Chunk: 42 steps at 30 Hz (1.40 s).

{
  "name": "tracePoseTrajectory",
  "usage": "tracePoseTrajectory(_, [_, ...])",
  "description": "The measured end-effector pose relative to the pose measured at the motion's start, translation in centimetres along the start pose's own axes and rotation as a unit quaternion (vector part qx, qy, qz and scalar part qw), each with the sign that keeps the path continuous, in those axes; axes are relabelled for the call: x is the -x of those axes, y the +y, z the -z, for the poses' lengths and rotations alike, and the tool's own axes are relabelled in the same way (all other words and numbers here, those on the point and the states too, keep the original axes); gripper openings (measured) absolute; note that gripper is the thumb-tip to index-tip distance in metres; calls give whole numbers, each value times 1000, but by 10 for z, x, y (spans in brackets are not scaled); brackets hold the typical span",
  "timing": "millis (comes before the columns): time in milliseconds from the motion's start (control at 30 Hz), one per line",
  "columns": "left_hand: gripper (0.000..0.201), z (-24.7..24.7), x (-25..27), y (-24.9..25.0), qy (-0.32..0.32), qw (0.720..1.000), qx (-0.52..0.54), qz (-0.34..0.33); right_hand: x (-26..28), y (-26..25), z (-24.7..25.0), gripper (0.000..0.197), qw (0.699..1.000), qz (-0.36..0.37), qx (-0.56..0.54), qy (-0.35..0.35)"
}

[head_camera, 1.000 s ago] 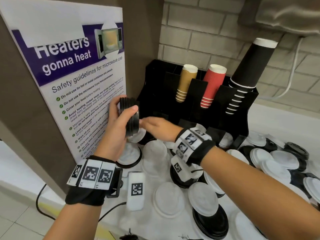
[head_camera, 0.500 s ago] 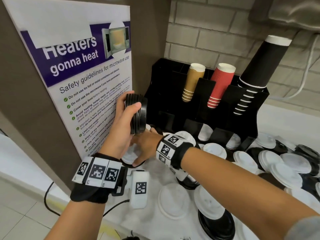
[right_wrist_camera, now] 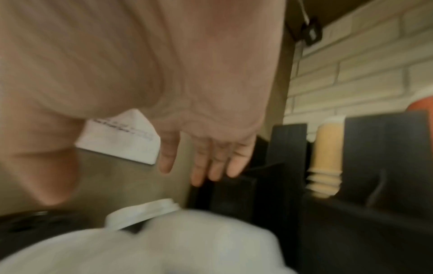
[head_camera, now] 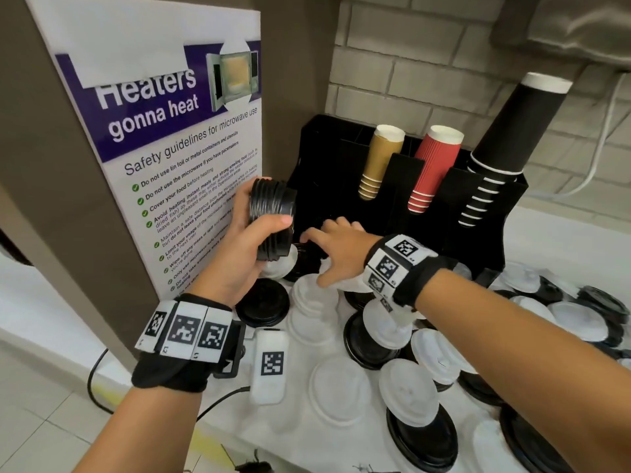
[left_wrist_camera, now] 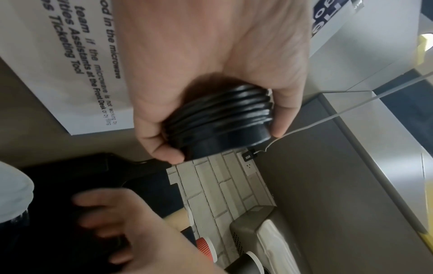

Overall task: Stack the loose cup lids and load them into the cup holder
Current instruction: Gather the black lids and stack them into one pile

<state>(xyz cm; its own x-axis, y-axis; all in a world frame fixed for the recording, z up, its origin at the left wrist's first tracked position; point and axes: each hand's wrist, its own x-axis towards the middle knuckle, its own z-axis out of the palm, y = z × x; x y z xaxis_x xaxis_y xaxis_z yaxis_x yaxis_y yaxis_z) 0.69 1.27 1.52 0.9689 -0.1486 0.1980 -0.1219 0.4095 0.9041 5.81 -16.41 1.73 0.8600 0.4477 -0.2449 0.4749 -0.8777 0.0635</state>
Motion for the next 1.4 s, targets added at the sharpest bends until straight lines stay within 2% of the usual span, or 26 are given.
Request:
tracePoseTrajectory(100, [52, -1, 0, 1, 6, 1000, -1, -9, -11, -30, -13, 75, 996, 70, -46, -8])
tracePoseTrajectory(167, [51, -1, 0, 2, 2, 1000, -6, -14, -20, -52, -26, 74, 993, 97, -58, -18])
tracePoseTrajectory(333, [55, -2, 1, 4, -1, 1000, -15, -15, -37, -77, -44, 76, 995, 94, 10, -41])
tracePoseTrajectory(500, [55, -2, 3, 7, 9, 999, -6, -31, -39, -78, -45, 81, 995, 99, 23, -19])
tracePoseTrajectory(567, [56, -2, 4, 9, 9, 999, -10, -38, -36, -76, -42, 79, 995, 101, -8, 2])
tracePoseTrajectory(667, [66, -2, 4, 10, 1, 999, -22, -46, -29, -65, -30, 71, 988, 88, -115, 44])
tracePoseTrajectory(767, [67, -3, 3, 9, 6, 998, -11, -53, -20, -40, -17, 75, 982, 60, -168, 66])
tracePoseTrajectory(867, [60, -6, 1, 2, 15, 999, 12, -37, -7, -10, -5, 68, 948, 20, -300, 104])
tracePoseTrajectory(933, [62, -8, 1, -4, 25, 999, 16, -17, 4, 4, -2, 50, 890, 3, -438, 123])
tracePoseTrajectory(1000, [58, -11, 1, -11, 36, 999, 3, -14, 15, 9, -1, 35, 814, -8, -569, 119])
tracePoseTrajectory(1067, [53, -13, 3, -18, 38, 999, -11, -5, 27, 11, 1, 30, 764, 4, -635, 114])
tracePoseTrajectory(1133, [52, -15, 4, -25, 33, 999, -13, 10, 38, 9, 5, 32, 761, 30, -637, 118])
tracePoseTrajectory(1233, [58, -18, 5, -32, 26, 999, 7, 39, 48, 5, 10, 42, 785, 65, -603, 129])
tracePoseTrajectory(1400, [58, -23, 5, -37, 19, 997, 45, 61, 54, 3, 9, 57, 801, 85, -576, 140])
